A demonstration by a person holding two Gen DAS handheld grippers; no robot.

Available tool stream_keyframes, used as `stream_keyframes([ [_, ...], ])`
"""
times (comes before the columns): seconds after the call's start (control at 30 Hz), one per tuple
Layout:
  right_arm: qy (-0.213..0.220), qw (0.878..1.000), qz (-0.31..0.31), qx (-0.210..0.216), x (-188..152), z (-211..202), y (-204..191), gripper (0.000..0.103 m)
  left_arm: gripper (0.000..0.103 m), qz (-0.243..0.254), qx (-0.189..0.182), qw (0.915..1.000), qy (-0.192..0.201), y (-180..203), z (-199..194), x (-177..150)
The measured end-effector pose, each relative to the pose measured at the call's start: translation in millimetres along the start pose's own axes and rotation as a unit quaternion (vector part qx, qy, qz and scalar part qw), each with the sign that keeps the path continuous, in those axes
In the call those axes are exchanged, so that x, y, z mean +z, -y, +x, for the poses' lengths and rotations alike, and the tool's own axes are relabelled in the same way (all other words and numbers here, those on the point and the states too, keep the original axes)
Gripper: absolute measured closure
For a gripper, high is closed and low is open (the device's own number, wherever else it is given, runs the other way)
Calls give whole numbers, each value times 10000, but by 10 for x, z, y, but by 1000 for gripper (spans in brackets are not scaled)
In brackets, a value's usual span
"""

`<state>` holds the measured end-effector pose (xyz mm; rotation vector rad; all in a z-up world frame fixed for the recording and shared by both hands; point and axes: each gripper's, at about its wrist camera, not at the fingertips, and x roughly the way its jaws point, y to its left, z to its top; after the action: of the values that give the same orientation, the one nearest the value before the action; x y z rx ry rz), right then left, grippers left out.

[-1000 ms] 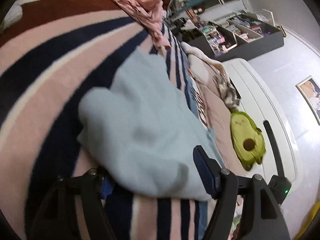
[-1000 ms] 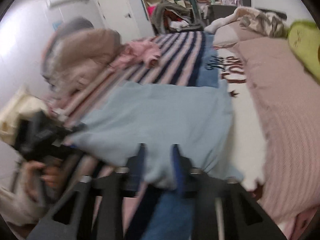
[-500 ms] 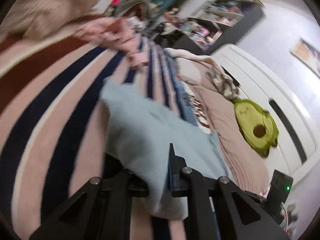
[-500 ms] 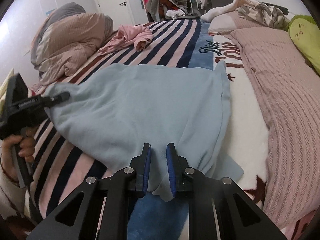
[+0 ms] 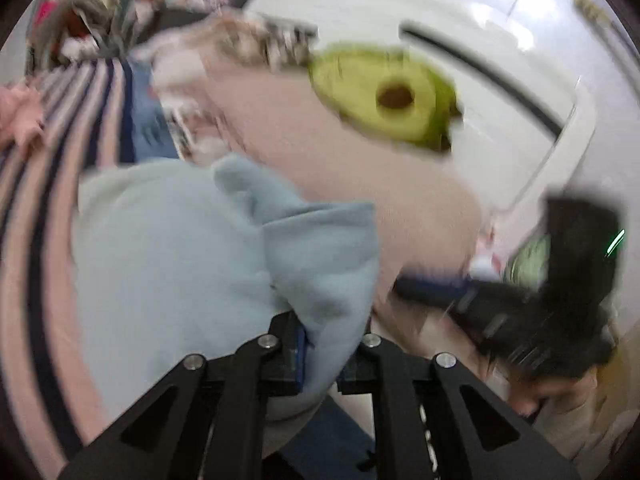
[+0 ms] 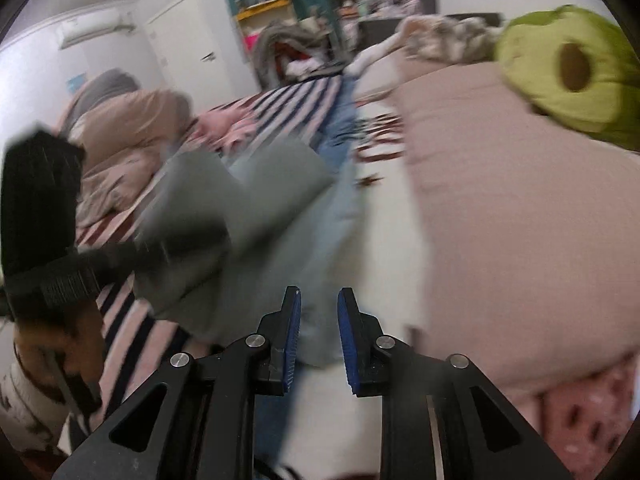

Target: Fold small clothes

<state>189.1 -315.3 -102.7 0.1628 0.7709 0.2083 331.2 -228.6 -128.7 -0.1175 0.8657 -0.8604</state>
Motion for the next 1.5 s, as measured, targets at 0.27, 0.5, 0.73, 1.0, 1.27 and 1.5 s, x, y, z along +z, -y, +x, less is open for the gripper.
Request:
stream_keyframes([
  [0.27,139,9991,199,-356,-12,-253,212,87,67,46,164,9998,95,53,-88,-107],
  [0.5,226,9997,-63,-95,150,-172,56,82,37,164,-285,9987,381,62,-789,-158],
  [0.73,24,9953,-595,762,367,235,-484,78,37,-287,503,9953,778,-422,-1320,-227],
  [1.0,-839,9946,-481,378,49,664,-360,83,33,-658,652,9928,756,-836,-1419,-305],
  [1.27,-1108,9930,-170,374,381,604,-145,25,26,-1209,142,9920,345,-1169,-1027,-73],
  [1.5,-1867,9767,500,931,611,1125,-17,15,26,-1322,-27,9912,6,-1353,-660,73],
])
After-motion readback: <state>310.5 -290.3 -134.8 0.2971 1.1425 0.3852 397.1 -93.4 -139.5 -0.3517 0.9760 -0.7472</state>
